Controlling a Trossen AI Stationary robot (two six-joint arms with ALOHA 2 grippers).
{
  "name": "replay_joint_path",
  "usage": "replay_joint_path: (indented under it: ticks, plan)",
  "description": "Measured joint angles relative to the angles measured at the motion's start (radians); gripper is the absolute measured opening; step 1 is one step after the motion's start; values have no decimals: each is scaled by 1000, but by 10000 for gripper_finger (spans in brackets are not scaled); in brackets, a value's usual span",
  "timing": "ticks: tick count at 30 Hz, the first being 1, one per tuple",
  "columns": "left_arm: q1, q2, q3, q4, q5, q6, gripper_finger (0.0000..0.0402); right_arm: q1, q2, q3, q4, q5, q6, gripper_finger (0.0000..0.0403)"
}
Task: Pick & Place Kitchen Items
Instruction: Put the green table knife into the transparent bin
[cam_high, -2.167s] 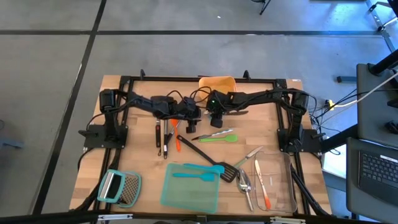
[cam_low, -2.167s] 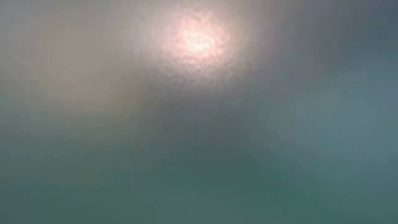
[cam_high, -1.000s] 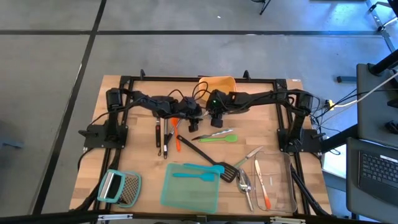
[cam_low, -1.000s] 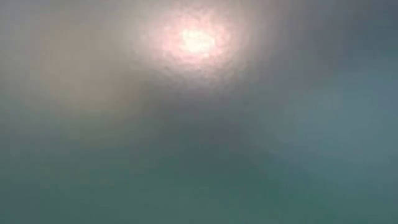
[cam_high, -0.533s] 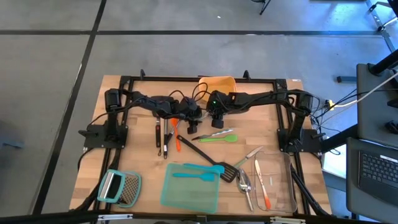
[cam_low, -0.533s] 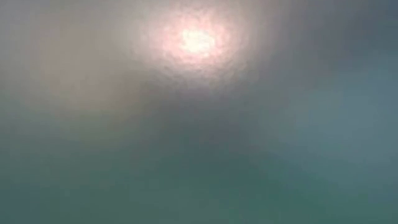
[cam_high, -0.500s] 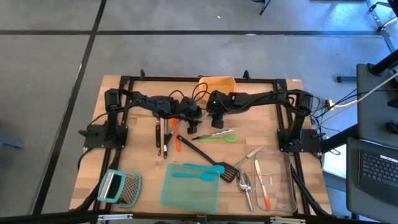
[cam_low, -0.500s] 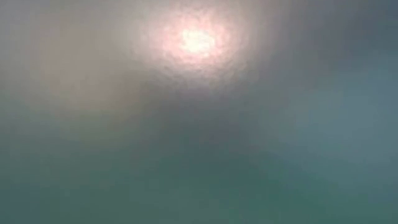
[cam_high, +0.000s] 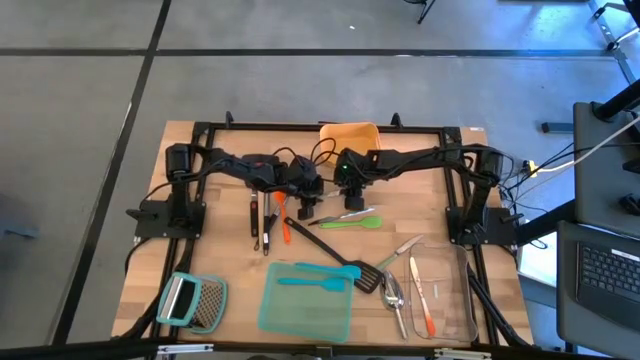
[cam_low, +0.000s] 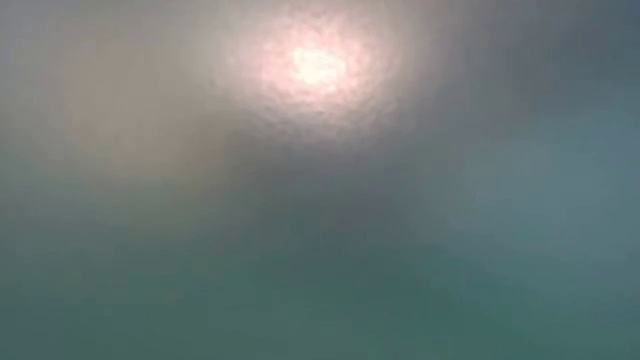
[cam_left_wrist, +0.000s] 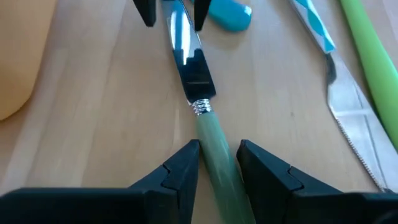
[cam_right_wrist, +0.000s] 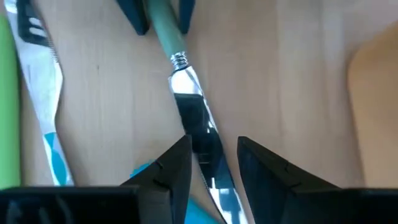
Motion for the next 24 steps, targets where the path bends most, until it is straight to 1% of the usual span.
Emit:
replay_joint_path:
  ticks: [4,8,15,22,24]
  plan:
    - [3,-8,-1,-10,7,3,113,4,2,0,13,1,-12,130]
    - [3,-17,-2,-27,16,4,95,19,2,0,26,2,-35,131]
    - [25,-18,-3,-44,114,-30,61,62,17,0,29,4,-99,135]
    - [40,-18,-3,-53,178,-72,62,97,27,0,37,5,-93,155]
    - [40,-18,-3,-57,182,-80,62,106,27,0,43,5,-91,160]
